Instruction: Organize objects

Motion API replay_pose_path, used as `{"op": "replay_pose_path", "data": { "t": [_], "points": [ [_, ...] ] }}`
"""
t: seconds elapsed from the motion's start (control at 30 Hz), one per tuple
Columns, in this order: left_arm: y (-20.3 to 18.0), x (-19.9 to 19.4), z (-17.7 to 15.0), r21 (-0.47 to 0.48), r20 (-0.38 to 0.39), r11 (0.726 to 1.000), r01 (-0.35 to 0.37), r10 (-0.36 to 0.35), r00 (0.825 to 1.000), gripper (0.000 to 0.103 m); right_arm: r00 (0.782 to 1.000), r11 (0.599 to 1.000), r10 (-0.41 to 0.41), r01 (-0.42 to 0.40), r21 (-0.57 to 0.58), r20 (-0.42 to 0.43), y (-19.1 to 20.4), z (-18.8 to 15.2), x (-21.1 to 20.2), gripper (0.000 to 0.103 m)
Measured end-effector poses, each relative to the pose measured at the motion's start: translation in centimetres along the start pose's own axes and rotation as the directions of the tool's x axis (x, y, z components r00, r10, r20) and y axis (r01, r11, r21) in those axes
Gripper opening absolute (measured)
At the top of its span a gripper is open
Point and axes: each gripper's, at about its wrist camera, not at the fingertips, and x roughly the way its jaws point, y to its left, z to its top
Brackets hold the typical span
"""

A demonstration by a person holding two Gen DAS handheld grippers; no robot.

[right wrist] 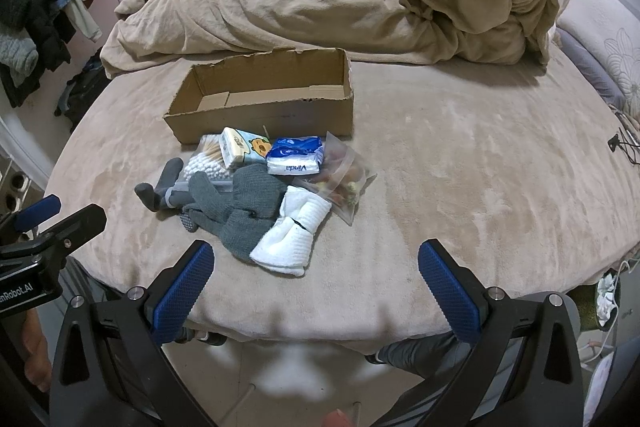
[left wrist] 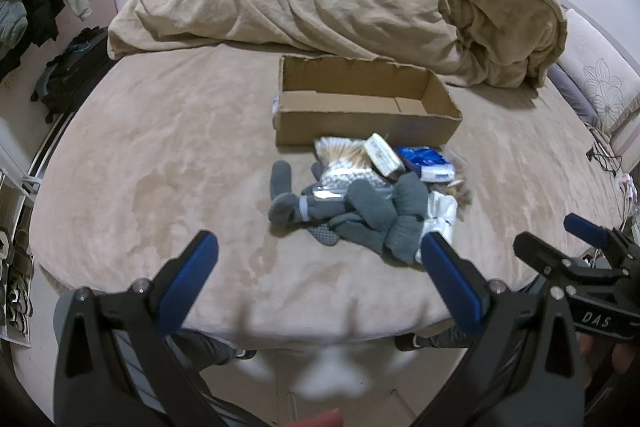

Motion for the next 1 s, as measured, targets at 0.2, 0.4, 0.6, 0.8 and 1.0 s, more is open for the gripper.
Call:
{"op": "replay_pose_path", "data": {
  "t": [0.2, 0.4, 0.6, 0.8, 1.0],
  "points": [
    [0.02, -0.01, -0.05, -0.001, 0.0, 1.0, 0.0, 0.0, 1.0, 0.102, 1.0, 1.0, 0.0, 0.0, 0.001, -0.001, 0.14, 0.1, 0.23, 0.103],
    [-0.03, -0.03, 0.01, 0.0, 0.001, 1.0, -0.001, 0.001, 1.0, 0.102, 1.0, 1.0, 0.002, -0.002, 0.0, 0.001, 0.1, 0.09, 0.21, 0.103],
    [0.03, -0.03, -0.03, -0.001, 0.0, 1.0, 0.0, 0.0, 1.0, 0.102, 1.0, 1.0, 0.002, -0.002, 0.0, 0.0, 0.07, 0.09, 0.23, 0.103],
    [0.02, -0.02, -0.04, -0.001, 0.0, 1.0, 0.0, 0.0, 1.0, 0.102, 1.0, 1.0, 0.003, -0.003, 0.001, 0.001, 0.07, 0.09, 0.23, 0.103],
    [-0.04, 0.0, -0.02, 0.0, 0.001, 1.0, -0.001, 0.001, 1.0, 0.102, 1.0, 1.0, 0.003, -0.003, 0.002, 0.002, 0.08, 0.07, 0.23, 0.103]
  ]
}}
